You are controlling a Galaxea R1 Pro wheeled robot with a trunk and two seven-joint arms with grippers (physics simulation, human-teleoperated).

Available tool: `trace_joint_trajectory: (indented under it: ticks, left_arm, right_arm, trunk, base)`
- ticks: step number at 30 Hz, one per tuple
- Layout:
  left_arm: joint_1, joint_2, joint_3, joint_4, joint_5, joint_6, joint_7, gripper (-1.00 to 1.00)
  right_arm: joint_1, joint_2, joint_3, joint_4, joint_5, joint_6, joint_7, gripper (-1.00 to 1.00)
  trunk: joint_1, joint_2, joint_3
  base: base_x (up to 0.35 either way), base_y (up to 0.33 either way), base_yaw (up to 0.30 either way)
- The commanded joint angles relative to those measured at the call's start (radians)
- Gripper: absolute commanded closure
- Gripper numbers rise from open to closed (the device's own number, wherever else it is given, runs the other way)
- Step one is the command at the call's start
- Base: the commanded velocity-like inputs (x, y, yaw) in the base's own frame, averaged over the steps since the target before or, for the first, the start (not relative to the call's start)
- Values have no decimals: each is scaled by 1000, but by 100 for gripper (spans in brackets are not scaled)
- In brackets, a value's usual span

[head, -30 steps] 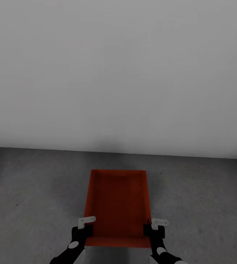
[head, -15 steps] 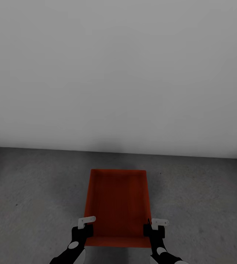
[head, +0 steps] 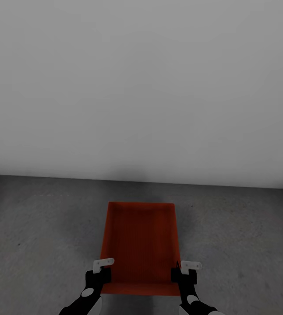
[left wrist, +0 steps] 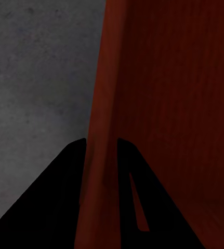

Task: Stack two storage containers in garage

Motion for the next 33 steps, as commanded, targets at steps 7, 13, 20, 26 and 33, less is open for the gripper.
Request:
trace_joint_trajectory:
  ticks: [7,13,20,26,33]
  left_arm:
    - [0,1,-1,1,13,46,-3,100]
    - [0,1,-1,1,13,46,-3,100]
    - [0,1,-1,1,13,46,-3,100]
    - [0,1,-1,1,13,46,-3,100]
    - [0,1,-1,1,13,46,-3,100]
  right_arm:
    - [-1,-1,-6,-2,7,-34,2,100]
    - [-1,-2,-6,-2,5,-33,2,100]
    - [-1,-6,-6,-2,5,-34,2,100]
    - [-1,-6,-6,-2,7,-34,2,100]
    - [-1,-6,-6,-2,7,-34,2,100]
  trunk:
    - [27,-50,-23]
    - [38,-71,-32]
    - [50,-92,-41]
    - [73,-134,-60]
    - [77,-141,-63]
  base:
    - [0,0,0]
    - [0,0,0]
    - [0,0,0]
    - [0,0,0]
    - [0,0,0]
